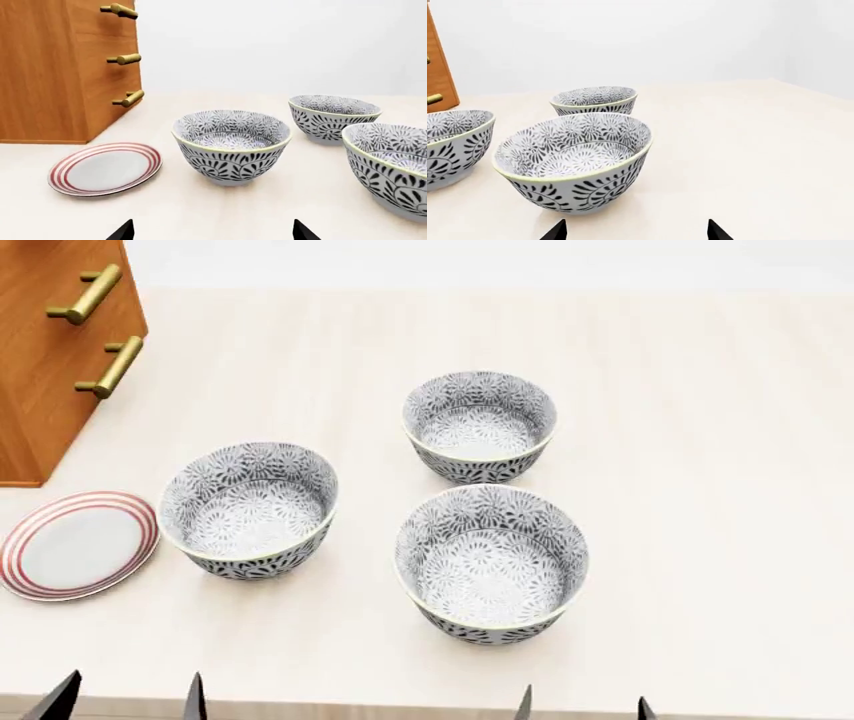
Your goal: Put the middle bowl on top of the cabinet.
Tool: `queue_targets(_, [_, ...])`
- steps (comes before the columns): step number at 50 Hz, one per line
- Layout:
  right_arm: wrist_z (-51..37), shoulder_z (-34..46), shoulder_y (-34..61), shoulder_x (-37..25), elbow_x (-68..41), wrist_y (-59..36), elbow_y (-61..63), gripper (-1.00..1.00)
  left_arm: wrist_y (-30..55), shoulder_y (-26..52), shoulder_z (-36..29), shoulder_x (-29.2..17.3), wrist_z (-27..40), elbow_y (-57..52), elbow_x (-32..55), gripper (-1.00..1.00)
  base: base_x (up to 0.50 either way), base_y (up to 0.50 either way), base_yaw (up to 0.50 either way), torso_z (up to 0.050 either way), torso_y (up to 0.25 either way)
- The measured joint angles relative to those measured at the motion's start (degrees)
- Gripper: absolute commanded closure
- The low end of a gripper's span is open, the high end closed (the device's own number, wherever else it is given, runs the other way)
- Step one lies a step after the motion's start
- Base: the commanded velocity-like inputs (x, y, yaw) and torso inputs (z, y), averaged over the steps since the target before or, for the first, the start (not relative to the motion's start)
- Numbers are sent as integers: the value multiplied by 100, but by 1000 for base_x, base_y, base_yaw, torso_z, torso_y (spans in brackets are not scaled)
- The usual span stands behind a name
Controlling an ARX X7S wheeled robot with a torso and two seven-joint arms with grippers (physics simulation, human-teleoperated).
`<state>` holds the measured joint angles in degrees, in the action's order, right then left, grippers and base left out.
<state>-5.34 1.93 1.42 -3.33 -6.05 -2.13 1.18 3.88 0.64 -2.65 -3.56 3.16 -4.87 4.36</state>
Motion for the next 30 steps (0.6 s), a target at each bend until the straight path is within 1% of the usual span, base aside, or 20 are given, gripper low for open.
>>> queue_targets(5, [-143,-134,-172,-66,-138,33,389,-100,21,-91,134,8,117,-501,271,-100,0,0,0,0,0])
queue_targets(20, [-834,-1025,-1195,-252,-465,336,2157,-100,-63,-34,730,62,1023,-1397,777,-100,0,6,0,0,0])
queue_targets(29, [-1079,-1268,-1561,-345,-485,404,2712,-100,-68,-24,810,10,1418,-1616,775,-100,0,489,0,0,0])
queue_targets(30, [-1102,-1280,-1590,-352,-479,407,2756,-100,-69,-26,814,0,1447,-1635,779,-100,0,0,0,0,0])
